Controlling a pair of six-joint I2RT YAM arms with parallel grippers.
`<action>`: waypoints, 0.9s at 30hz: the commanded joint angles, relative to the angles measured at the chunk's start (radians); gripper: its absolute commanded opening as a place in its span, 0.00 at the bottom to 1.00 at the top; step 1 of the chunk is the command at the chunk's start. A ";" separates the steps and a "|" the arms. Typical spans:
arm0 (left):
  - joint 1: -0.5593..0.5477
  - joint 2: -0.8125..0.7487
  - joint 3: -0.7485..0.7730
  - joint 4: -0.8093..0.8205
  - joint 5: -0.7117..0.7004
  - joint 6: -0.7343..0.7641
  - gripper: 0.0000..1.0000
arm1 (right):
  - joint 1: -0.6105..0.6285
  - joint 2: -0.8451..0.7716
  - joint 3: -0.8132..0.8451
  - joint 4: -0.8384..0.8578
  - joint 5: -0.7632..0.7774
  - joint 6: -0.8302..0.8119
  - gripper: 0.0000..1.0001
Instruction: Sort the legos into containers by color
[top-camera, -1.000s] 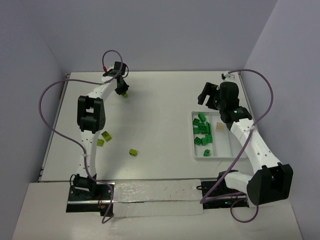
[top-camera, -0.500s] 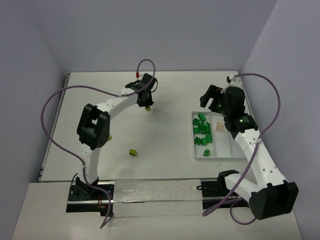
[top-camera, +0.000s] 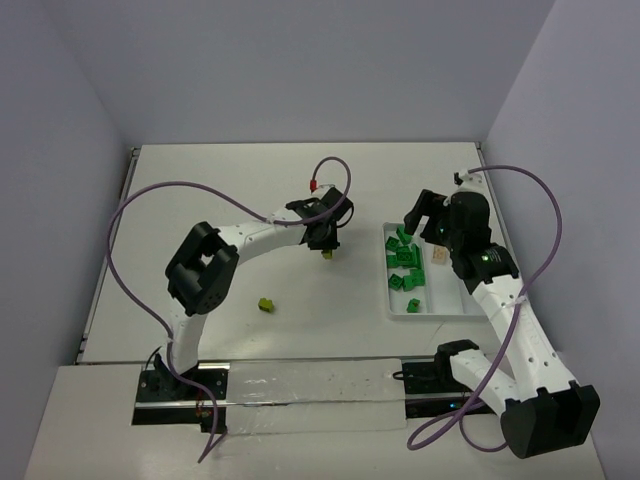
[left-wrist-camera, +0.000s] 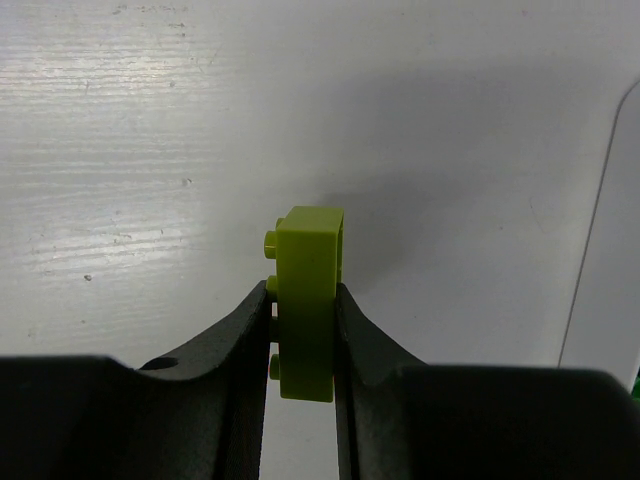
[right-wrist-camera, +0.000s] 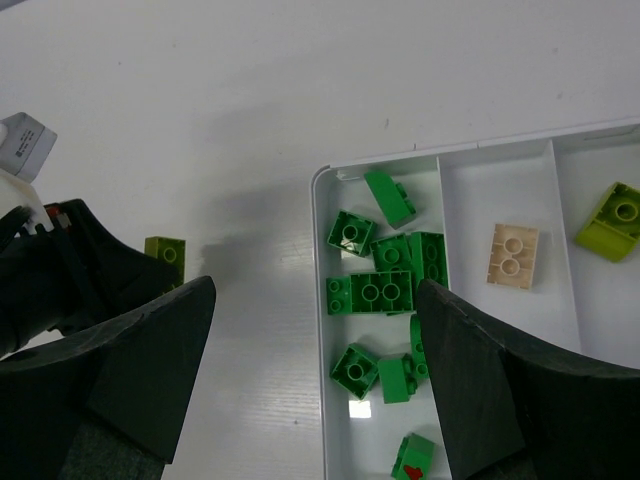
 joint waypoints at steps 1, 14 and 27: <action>-0.007 0.037 0.002 0.040 -0.011 -0.024 0.15 | 0.006 -0.046 -0.017 -0.017 0.041 -0.020 0.89; -0.021 0.083 0.050 -0.005 0.012 0.003 0.85 | 0.006 -0.058 -0.031 -0.036 0.056 -0.034 0.89; 0.031 -0.251 -0.017 -0.118 -0.121 0.014 0.91 | 0.070 -0.029 -0.028 -0.017 -0.033 -0.041 0.89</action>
